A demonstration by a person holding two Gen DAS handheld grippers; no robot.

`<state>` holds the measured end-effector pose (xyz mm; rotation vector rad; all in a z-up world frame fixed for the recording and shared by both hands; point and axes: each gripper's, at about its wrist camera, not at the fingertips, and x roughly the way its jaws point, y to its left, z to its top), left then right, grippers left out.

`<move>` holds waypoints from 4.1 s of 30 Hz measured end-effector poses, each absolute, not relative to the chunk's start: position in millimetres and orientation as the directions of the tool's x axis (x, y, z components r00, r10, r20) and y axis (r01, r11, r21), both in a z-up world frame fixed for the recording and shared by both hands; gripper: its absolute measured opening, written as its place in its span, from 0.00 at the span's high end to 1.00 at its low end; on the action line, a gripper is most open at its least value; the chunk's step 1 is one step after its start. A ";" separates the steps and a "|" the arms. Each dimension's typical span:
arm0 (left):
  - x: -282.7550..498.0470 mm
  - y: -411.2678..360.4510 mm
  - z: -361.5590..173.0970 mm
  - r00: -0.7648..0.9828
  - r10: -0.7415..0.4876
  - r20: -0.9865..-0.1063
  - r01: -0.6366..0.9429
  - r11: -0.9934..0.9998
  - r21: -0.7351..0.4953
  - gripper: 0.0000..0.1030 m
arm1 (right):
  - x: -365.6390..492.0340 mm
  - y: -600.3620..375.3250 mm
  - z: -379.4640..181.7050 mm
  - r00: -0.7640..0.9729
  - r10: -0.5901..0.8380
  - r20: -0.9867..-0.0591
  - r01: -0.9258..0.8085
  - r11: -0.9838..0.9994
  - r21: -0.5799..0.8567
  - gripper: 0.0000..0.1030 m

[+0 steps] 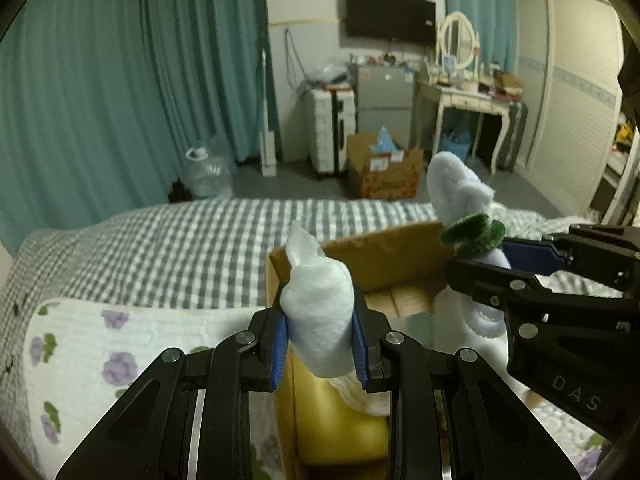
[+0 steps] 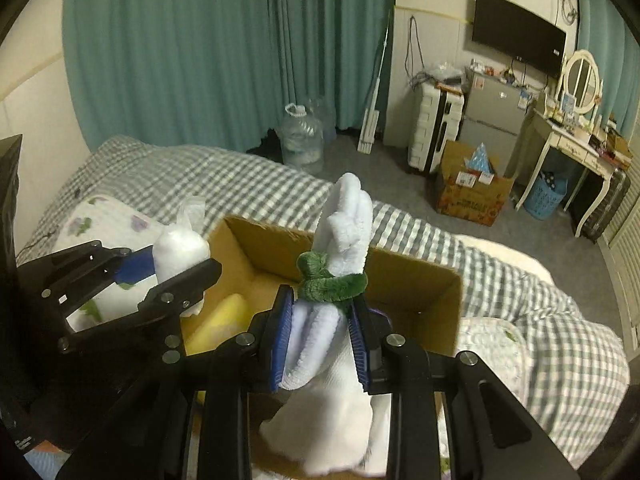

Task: Organize soft objects
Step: 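Carry both socks into the box and open both grippers, then grasp the small white plastic bottle with the right gripper, then grasp the blue tissue pack with the left gripper while the right holds the bottle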

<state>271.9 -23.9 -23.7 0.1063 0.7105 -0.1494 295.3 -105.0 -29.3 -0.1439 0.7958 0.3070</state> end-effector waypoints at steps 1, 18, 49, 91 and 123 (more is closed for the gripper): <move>274.9 -23.8 -28.0 0.747 -0.099 -0.658 0.174 0.983 0.050 0.75 | 299.4 -105.5 -34.2 0.655 0.218 -0.724 -0.323 0.946 -0.008 0.74; 226.9 -25.1 9.5 0.752 -0.126 -0.647 0.178 0.984 0.016 0.26 | 250.1 -137.9 27.6 0.771 0.168 -0.614 -0.216 0.976 -0.004 0.15; 122.1 32.5 -132.7 0.672 -0.005 -0.741 0.035 0.999 0.025 0.00 | 156.3 -119.6 -189.8 0.512 0.123 -0.850 -0.183 0.983 0.032 0.11; 108.8 -74.7 -114.2 0.653 -0.100 -0.750 0.109 0.993 -0.037 0.00 | 113.5 -211.4 -98.6 0.644 0.140 -0.752 -0.205 0.979 0.007 0.95; 94.3 -97.1 -81.2 0.662 -0.233 -0.712 0.303 0.952 -0.030 0.84 | 113.9 -234.3 -69.8 0.687 0.084 -0.722 -0.168 0.985 -0.046 0.94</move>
